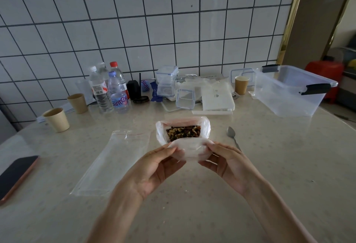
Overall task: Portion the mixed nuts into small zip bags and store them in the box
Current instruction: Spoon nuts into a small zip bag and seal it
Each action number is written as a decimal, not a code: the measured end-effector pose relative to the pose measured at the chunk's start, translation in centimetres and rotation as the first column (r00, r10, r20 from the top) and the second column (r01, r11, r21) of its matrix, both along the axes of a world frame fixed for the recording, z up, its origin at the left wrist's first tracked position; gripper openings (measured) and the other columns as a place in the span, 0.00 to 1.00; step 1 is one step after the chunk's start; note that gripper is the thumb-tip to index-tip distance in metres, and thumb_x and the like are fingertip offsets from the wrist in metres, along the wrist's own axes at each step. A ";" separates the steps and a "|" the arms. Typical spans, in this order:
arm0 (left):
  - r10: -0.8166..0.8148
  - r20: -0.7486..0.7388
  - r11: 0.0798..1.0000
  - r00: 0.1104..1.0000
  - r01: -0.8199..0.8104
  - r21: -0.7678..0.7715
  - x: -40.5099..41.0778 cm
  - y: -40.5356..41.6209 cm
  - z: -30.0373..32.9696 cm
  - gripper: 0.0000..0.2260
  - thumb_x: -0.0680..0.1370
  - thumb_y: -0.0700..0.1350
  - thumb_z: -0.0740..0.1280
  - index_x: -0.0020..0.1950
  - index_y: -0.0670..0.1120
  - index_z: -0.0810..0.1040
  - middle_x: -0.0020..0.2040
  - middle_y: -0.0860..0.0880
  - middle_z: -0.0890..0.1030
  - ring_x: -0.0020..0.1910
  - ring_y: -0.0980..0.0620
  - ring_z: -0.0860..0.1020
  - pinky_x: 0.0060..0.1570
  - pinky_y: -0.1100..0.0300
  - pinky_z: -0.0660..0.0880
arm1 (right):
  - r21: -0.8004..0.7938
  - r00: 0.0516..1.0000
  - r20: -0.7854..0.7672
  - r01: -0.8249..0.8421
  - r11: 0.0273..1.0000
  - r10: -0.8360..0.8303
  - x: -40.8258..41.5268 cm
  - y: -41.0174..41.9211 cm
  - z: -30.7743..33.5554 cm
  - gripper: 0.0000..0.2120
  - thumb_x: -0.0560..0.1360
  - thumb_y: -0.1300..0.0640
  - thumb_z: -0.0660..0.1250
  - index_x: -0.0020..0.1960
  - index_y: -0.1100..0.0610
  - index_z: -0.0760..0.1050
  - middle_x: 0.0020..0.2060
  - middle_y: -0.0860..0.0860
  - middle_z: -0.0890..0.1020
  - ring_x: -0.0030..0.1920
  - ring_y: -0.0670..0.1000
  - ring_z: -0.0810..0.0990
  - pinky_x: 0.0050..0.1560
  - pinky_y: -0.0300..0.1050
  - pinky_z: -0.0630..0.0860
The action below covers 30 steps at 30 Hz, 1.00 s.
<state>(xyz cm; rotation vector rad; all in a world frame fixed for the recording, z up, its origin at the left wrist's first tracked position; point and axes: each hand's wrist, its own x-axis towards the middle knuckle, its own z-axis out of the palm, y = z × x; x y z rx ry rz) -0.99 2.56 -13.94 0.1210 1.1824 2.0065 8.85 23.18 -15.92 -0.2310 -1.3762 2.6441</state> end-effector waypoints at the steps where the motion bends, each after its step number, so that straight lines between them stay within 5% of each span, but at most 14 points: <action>1: -0.004 0.029 1.000 1.000 0.003 0.025 -0.1 0.1 -0.1 0.13 0.72 0.39 0.76 0.55 0.36 0.87 0.52 0.39 0.86 0.51 0.46 0.87 0.47 0.53 0.84 | -0.033 1.000 0.001 0.012 0.999 -0.012 -0.1 -0.1 0.1 0.08 0.76 0.59 0.71 0.50 0.62 0.87 0.52 0.60 0.86 0.51 0.55 0.87 0.50 0.49 0.84; 6: 0.024 0.043 1.000 0.999 -0.024 0.010 0.2 0.6 -0.2 0.21 0.74 0.40 0.71 0.66 0.35 0.80 0.59 0.37 0.84 0.50 0.43 0.86 0.46 0.51 0.84 | -0.147 0.997 0.059 -0.041 0.988 0.051 -0.6 -1.0 0.6 0.18 0.75 0.59 0.66 0.61 0.67 0.79 0.57 0.63 0.85 0.52 0.57 0.86 0.51 0.53 0.85; 10: 0.012 0.029 1.000 0.999 -0.012 -0.018 0.5 1.1 -0.4 0.23 0.73 0.44 0.70 0.66 0.37 0.79 0.56 0.40 0.83 0.45 0.47 0.83 0.44 0.53 0.81 | -0.176 0.988 0.123 -0.068 0.982 0.090 -1.0 -1.4 0.8 0.20 0.78 0.59 0.57 0.64 0.68 0.77 0.58 0.64 0.85 0.51 0.56 0.87 0.48 0.50 0.84; 14: -0.016 0.049 1.000 0.999 0.016 0.015 0.7 1.2 -0.6 0.24 0.70 0.46 0.71 0.65 0.38 0.80 0.55 0.41 0.81 0.45 0.48 0.82 0.45 0.53 0.79 | -0.139 0.988 0.130 -0.066 0.988 0.085 -1.1 -1.8 0.9 0.21 0.79 0.58 0.58 0.66 0.68 0.77 0.56 0.63 0.86 0.49 0.55 0.87 0.46 0.48 0.84; 19: 0.090 -0.281 0.979 0.955 -0.137 -0.153 1.5 1.5 -1.0 0.28 0.62 0.45 0.80 0.60 0.37 0.84 0.56 0.40 0.87 0.51 0.47 0.86 0.48 0.56 0.81 | 0.041 0.991 0.076 -0.111 0.993 0.108 -0.5 -1.7 0.6 0.20 0.79 0.54 0.66 0.63 0.67 0.81 0.59 0.62 0.84 0.57 0.58 0.83 0.62 0.53 0.76; 23: 0.124 -0.453 0.953 0.883 -0.234 -0.195 2.2 2.0 -1.0 0.14 0.70 0.37 0.75 0.56 0.38 0.86 0.52 0.39 0.88 0.54 0.42 0.86 0.55 0.49 0.83 | 0.262 0.996 0.082 0.011 0.965 -0.034 -0.1 -2.3 0.5 0.26 0.65 0.54 0.82 0.57 0.61 0.76 0.41 0.52 0.86 0.43 0.51 0.84 0.46 0.43 0.80; 27: 0.150 -0.543 0.900 0.826 -0.341 -0.270 2.4 2.5 -1.1 0.09 0.73 0.36 0.75 0.53 0.40 0.85 0.48 0.41 0.88 0.48 0.44 0.87 0.44 0.54 0.84 | 0.592 0.963 0.100 0.146 0.793 -0.252 -0.6 -2.8 0.6 0.06 0.74 0.64 0.73 0.49 0.56 0.78 0.33 0.50 0.80 0.35 0.48 0.80 0.40 0.44 0.80; 30: 0.121 -0.650 0.809 0.750 -0.454 -0.373 2.1 2.6 -1.2 0.09 0.74 0.37 0.76 0.50 0.39 0.79 0.49 0.39 0.84 0.44 0.44 0.85 0.35 0.55 0.84 | 0.712 0.941 0.107 0.152 0.685 -0.321 -0.7 -2.6 1.0 0.05 0.74 0.66 0.69 0.43 0.57 0.78 0.29 0.47 0.77 0.31 0.45 0.78 0.39 0.44 0.83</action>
